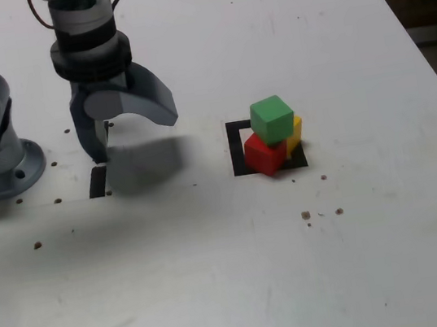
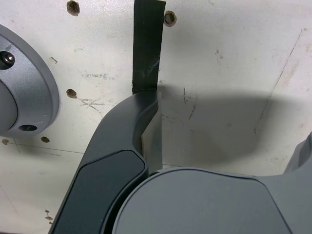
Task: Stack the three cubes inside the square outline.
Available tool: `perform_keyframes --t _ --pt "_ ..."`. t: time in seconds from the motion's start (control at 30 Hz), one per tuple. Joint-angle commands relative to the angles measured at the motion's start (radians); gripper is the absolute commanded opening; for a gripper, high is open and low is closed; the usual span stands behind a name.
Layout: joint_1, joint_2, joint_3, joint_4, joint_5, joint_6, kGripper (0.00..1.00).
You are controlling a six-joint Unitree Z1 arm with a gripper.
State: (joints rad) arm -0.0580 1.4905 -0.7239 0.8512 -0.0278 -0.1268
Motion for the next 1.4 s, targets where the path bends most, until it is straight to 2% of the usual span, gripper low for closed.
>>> perform_keyframes --t 0.0,0.5,0.7,0.9,1.07,1.17,1.37 --pt "0.001 -0.003 0.0 -0.002 -0.001 -0.001 0.98" --pt "0.001 -0.004 -0.007 -0.007 -0.001 -0.001 0.98" --pt "0.001 -0.019 -0.032 0.039 0.003 -0.001 0.98" --pt "0.001 -0.05 -0.086 0.128 0.015 -0.005 0.97" --pt "0.001 -0.071 -0.224 0.27 0.032 -0.012 0.97" --pt "0.001 -0.054 -0.318 0.357 0.035 -0.013 0.97" --pt "0.001 -0.001 -0.463 0.474 0.035 -0.008 0.97"
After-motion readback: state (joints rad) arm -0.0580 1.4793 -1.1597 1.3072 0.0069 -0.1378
